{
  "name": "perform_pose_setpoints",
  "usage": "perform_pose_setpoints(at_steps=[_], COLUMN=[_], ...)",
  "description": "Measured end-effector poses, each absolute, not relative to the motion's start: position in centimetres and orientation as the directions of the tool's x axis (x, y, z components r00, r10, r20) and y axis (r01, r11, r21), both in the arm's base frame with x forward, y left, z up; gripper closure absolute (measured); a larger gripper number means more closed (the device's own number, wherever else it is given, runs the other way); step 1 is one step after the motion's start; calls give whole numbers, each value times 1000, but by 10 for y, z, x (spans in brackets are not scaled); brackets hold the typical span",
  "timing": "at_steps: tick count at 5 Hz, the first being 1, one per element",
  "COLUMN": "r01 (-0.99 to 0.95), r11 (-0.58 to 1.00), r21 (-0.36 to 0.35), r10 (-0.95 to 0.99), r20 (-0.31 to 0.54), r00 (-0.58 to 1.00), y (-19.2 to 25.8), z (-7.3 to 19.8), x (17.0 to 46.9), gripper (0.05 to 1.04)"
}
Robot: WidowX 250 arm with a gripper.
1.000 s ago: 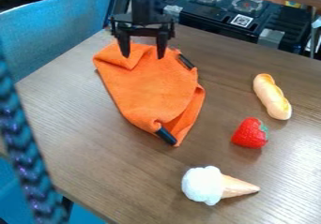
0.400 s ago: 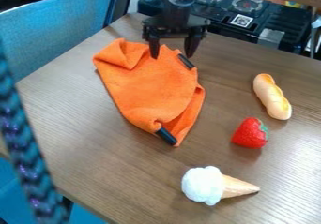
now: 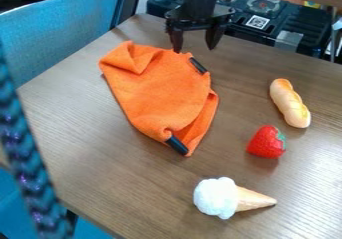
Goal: Unfold the cloth from top right to bottom left
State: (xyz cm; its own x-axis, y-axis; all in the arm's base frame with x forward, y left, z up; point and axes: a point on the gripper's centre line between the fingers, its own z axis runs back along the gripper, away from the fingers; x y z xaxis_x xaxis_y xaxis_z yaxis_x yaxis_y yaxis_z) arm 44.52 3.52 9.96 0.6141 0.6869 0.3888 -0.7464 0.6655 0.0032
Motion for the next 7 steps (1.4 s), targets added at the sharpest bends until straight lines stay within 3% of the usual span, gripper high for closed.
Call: perform_pose_setpoints(at_steps=[4, 5, 7], r01=[-764, -762, -771], r11=[644, 646, 634], r21=[45, 52, 57], r10=[685, 679, 685], r20=[411, 417, 422], r00=[601, 604, 594], y=[35, 36, 37], z=[70, 64, 47], x=[460, 460, 459], gripper=[84, 137, 699])
